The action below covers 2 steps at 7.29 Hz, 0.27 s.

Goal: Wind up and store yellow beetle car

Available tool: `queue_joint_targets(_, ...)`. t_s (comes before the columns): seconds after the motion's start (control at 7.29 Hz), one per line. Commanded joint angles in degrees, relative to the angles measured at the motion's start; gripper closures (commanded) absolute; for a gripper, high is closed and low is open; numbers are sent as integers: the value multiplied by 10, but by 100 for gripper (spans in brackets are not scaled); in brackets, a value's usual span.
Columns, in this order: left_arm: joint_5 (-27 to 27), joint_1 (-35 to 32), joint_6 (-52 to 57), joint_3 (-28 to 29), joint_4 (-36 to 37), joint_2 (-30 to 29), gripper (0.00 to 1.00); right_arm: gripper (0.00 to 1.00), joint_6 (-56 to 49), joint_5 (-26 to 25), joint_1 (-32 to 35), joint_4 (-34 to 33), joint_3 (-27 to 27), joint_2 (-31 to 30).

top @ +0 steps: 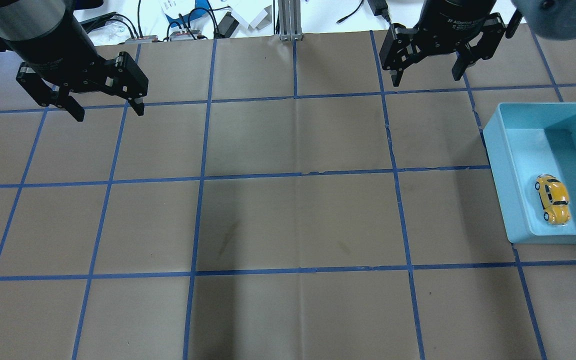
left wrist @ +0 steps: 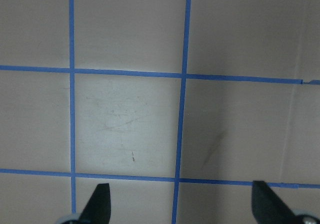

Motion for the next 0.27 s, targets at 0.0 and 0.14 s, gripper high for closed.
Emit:
queue_joint_targets(0.0, 0, 0, 0, -1, 0, 0, 0, 0, 0, -3, 0, 0, 0, 0)
queue_joint_targets(0.14, 0, 0, 0, -1, 0, 0, 0, 0, -1, -2, 0, -2, 0, 2)
